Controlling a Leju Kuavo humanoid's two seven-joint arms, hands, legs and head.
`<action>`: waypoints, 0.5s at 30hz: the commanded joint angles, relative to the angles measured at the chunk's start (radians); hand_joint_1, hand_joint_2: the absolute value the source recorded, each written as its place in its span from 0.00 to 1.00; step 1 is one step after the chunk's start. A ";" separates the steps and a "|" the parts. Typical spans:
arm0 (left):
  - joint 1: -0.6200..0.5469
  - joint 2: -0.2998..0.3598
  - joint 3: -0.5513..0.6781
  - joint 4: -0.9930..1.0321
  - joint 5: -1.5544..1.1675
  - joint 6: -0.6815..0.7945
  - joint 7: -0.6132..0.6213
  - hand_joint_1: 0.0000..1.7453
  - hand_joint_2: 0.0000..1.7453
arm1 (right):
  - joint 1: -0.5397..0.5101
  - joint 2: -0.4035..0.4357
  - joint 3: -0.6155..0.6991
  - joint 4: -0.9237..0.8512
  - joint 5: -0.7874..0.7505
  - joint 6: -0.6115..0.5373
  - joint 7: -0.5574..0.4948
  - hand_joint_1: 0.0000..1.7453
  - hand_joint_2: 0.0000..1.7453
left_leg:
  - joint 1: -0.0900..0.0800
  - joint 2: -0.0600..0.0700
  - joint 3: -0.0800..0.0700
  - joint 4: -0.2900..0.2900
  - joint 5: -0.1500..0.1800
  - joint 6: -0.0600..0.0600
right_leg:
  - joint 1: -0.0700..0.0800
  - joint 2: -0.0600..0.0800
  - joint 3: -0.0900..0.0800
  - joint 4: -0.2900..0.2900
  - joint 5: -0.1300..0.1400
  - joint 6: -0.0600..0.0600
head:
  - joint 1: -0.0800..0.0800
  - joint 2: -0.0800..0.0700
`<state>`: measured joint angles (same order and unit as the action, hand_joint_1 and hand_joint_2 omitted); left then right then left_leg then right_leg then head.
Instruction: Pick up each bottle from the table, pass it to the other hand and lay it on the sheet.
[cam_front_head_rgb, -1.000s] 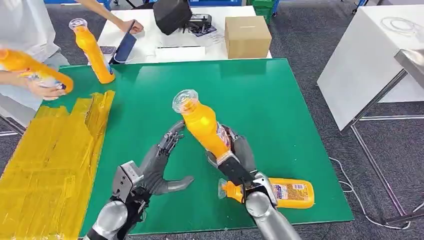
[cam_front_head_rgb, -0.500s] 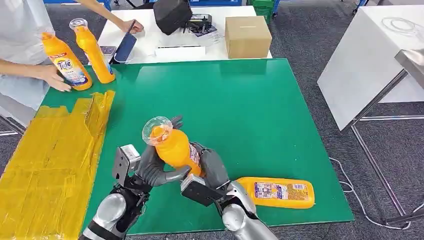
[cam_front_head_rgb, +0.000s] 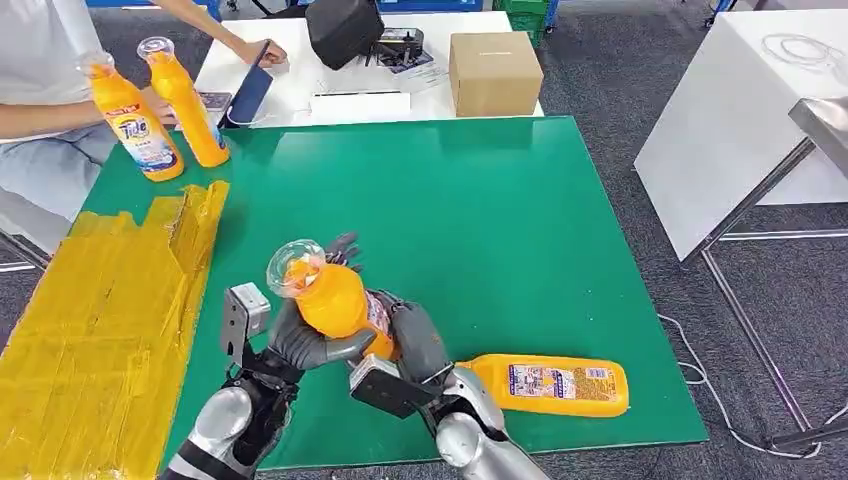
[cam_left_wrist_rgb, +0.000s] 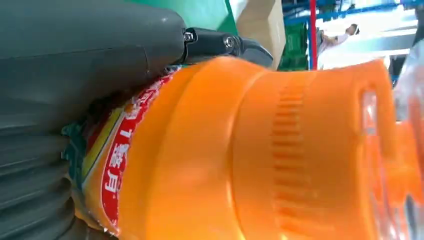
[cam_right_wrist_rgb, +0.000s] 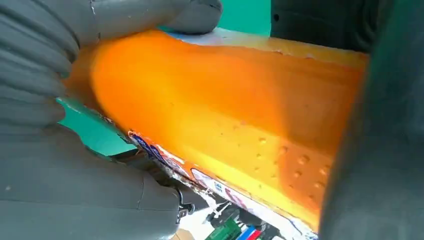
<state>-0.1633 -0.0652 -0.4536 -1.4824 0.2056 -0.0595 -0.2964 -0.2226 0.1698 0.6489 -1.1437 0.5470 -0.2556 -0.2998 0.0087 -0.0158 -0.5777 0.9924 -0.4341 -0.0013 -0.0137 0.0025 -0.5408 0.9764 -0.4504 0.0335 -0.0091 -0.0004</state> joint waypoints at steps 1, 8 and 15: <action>-0.017 -0.040 0.046 0.016 0.020 0.042 -0.041 1.00 1.00 | -0.033 -0.009 0.069 0.075 0.001 0.003 0.002 0.98 1.00 | 0.000 0.000 0.001 0.000 0.000 0.000 | 0.001 -0.001 0.002 -0.001 0.000 -0.001 | 0.000 0.000; 0.028 -0.058 0.067 -0.102 0.039 0.130 -0.131 1.00 1.00 | -0.043 -0.001 0.064 0.104 -0.021 -0.005 0.003 0.98 1.00 | 0.001 0.001 0.002 0.000 -0.001 0.000 | 0.001 0.000 0.002 -0.001 -0.001 -0.001 | 0.000 0.000; 0.035 -0.048 0.073 -0.120 0.048 0.165 -0.160 1.00 1.00 | -0.058 -0.021 0.034 0.096 -0.065 -0.023 -0.013 1.00 1.00 | 0.001 0.000 0.002 0.000 -0.001 0.000 | 0.001 -0.001 0.003 -0.002 -0.001 -0.001 | 0.000 0.000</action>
<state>-0.0957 -0.1022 -0.4177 -1.5667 0.2419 0.0858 -0.4372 -0.2576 0.1854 0.6706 -1.1192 0.5047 -0.2743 -0.3067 0.0088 -0.0154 -0.5777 0.9924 -0.4341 -0.0013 -0.0137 0.0026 -0.5413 0.9764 -0.4504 0.0334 -0.0095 -0.0004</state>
